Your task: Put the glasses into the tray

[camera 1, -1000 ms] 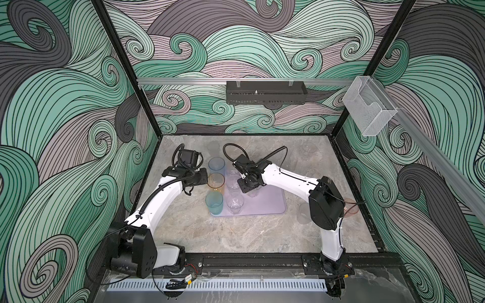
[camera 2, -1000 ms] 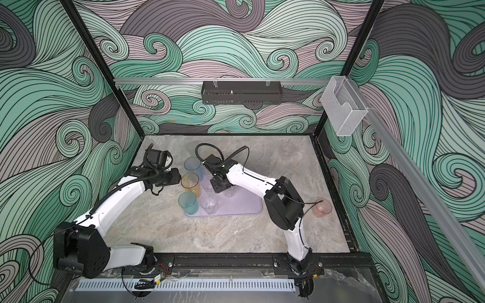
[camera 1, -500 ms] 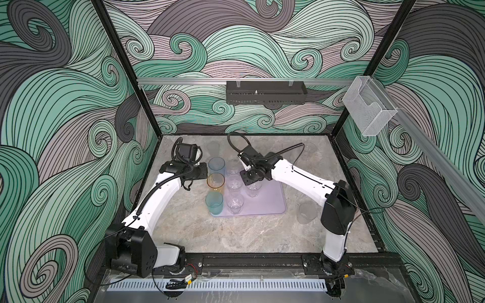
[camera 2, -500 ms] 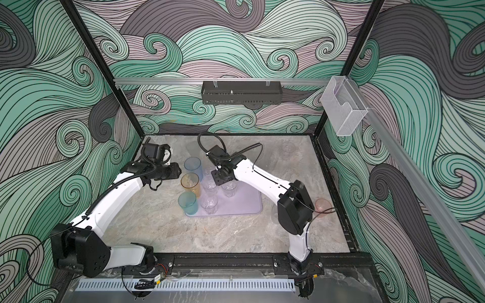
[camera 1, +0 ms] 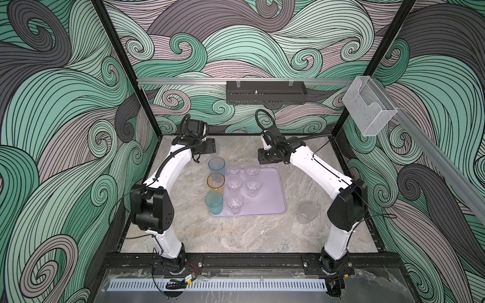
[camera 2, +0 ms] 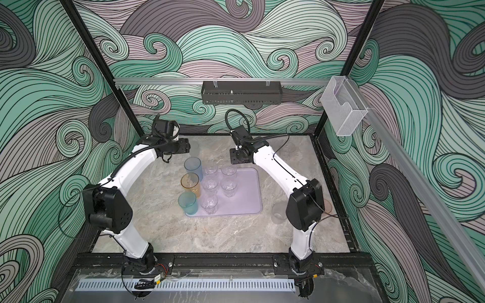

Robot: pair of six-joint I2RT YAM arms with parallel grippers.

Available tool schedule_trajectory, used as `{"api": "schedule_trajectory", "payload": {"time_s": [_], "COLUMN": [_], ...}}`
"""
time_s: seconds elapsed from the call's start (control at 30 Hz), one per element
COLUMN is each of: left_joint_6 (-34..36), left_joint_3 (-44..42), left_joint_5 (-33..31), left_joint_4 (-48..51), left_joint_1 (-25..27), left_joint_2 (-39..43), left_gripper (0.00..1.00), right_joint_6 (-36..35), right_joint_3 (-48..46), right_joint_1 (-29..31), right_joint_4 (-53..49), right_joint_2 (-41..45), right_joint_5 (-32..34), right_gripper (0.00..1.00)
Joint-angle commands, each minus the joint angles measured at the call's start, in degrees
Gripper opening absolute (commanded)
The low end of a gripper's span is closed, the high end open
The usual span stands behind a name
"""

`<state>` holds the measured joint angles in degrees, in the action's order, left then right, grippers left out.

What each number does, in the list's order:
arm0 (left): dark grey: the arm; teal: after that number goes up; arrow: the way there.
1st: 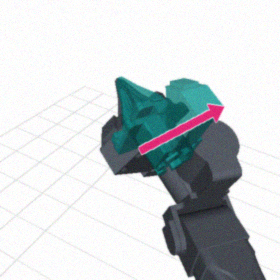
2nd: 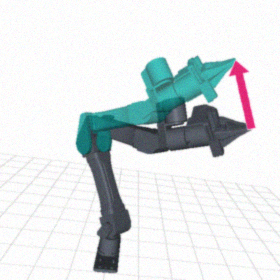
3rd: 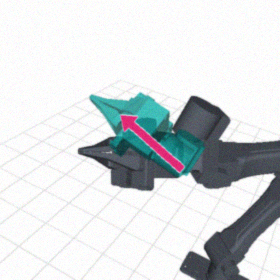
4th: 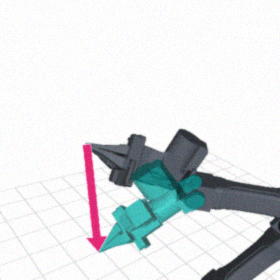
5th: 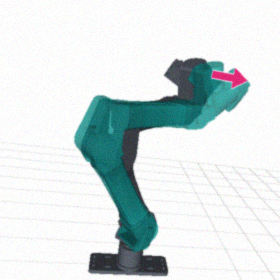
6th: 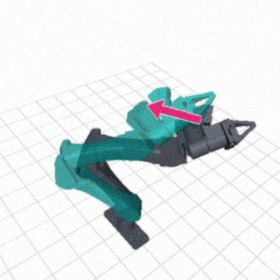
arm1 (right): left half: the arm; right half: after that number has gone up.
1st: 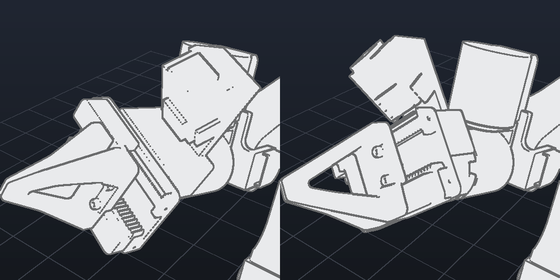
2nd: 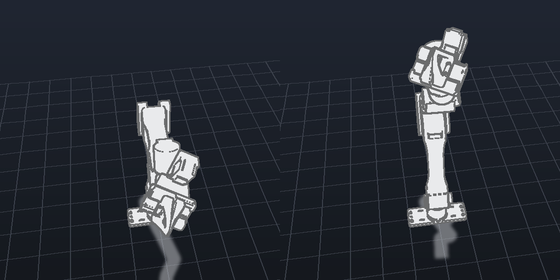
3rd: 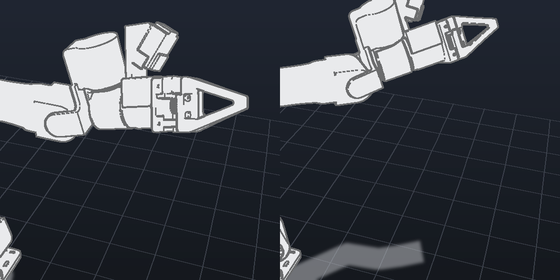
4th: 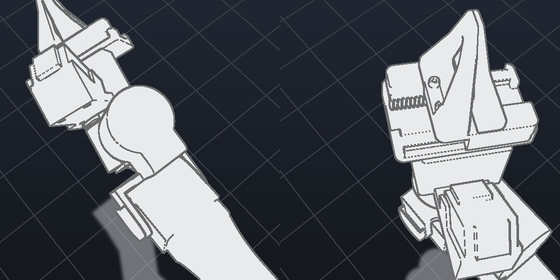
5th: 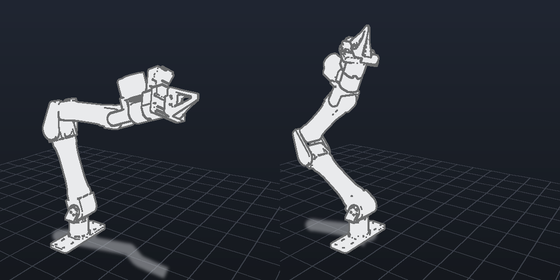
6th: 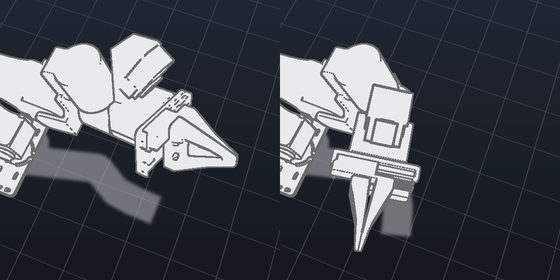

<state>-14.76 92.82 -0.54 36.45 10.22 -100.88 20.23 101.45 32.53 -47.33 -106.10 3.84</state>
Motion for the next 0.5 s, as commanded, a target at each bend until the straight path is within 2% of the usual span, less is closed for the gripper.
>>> {"api": "schedule_trajectory", "payload": {"time_s": [0.0, 0.13, 0.23, 0.33, 0.47], "left_joint_6": [-0.5, -1.5, -1.3, -2.1, -2.0], "left_joint_3": [4.7, 9.1, 6.5, 5.2, 10.6], "left_joint_5": [-1.1, 2.7, 0.4, 1.1, 6.8], "left_joint_4": [3.0, 7.6, 3.3, -0.8, 0.6], "left_joint_1": [-2.0, -3.8, -4.9, -7.1, -8.9], "left_joint_2": [-4.1, -7.4, -7.7, -9.9, -16.4], "left_gripper": [0.71, 0.71, 0.71, 0.71, 0.66], "right_joint_6": [2.0, 3.6, 4.9, 5.7, 6.9], "right_joint_3": [1.0, 1.2, 2.5, 4.5, 6.5], "right_joint_1": [-3.0, -9.4, -13.4, -15.5, -16.7], "right_joint_4": [0.9, 1.3, 1.3, 1.3, 0.9], "right_joint_2": [-0.9, -1.9, -3.9, -6.4, -8.0], "right_joint_5": [-0.4, 0.3, -0.2, 0.8, -1.4], "right_gripper": [0.47, 0.49, 0.5, 0.51, 0.52]}}
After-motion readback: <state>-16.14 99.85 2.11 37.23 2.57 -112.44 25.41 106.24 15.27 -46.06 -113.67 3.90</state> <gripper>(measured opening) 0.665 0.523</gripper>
